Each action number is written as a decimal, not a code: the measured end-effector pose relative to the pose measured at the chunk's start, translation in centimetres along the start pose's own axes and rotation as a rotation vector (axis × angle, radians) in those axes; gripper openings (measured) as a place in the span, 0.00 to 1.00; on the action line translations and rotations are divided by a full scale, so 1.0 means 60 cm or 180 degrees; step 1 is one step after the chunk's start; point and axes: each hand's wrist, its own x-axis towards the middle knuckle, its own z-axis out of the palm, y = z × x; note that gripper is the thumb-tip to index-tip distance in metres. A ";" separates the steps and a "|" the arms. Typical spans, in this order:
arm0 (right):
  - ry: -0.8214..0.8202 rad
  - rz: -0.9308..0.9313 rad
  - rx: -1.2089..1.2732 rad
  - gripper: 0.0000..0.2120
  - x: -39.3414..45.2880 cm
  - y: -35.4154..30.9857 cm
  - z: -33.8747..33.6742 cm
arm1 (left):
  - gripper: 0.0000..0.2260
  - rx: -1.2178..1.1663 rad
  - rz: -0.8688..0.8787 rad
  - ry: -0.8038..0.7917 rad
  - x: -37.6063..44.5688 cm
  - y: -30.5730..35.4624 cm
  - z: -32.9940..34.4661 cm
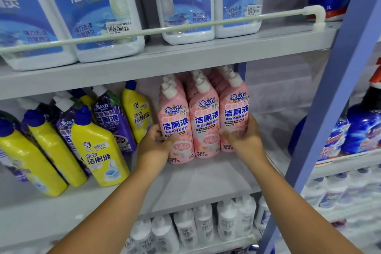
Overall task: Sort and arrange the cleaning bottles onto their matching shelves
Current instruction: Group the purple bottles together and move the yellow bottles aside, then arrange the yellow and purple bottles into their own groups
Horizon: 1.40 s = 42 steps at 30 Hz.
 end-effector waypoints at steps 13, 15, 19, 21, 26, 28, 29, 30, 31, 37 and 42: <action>0.0204 0.0006 -0.0228 0.27 -0.001 0.014 0.011 | 0.12 0.0005 -0.0021 0.0099 -0.001 -0.011 -0.001; 0.0209 0.0010 -0.0351 0.26 0.006 0.017 0.006 | 0.13 -0.0036 -0.0077 0.0063 0.002 -0.014 -0.005; 0.0182 0.0037 -0.0677 0.35 0.009 0.017 0.004 | 0.15 0.0038 0.0015 0.0021 0.001 -0.014 -0.010; 0.0165 0.0024 -0.0674 0.37 0.011 0.020 0.003 | 0.15 -0.0107 -0.0095 -0.0063 0.003 -0.018 -0.007; 0.0180 0.0062 -0.0650 0.35 0.014 0.028 0.001 | 0.14 -0.0247 -0.0280 -0.0089 0.006 -0.013 -0.003; 0.0176 0.0071 -0.0646 0.35 0.015 0.032 0.000 | 0.14 -0.0305 -0.0283 -0.0091 0.006 -0.013 -0.004; 0.0210 0.0094 -0.0622 0.34 0.014 0.031 0.000 | 0.14 -0.0328 -0.0291 -0.0110 0.004 -0.012 -0.004; 0.0244 0.0107 -0.0612 0.33 0.014 0.030 0.000 | 0.14 -0.0336 -0.0295 -0.0130 0.004 -0.013 -0.004; 0.0258 0.0120 -0.0610 0.33 0.015 0.031 -0.001 | 0.14 -0.0336 -0.0310 -0.0146 0.004 -0.013 -0.004; 0.0156 0.0071 -0.0680 0.33 0.020 0.040 -0.007 | 0.16 -0.0315 -0.0278 -0.0169 0.015 -0.022 0.002; 0.0111 0.0210 -0.0610 0.32 0.003 0.020 -0.012 | 0.17 -0.0384 -0.0224 -0.0195 0.004 -0.013 -0.003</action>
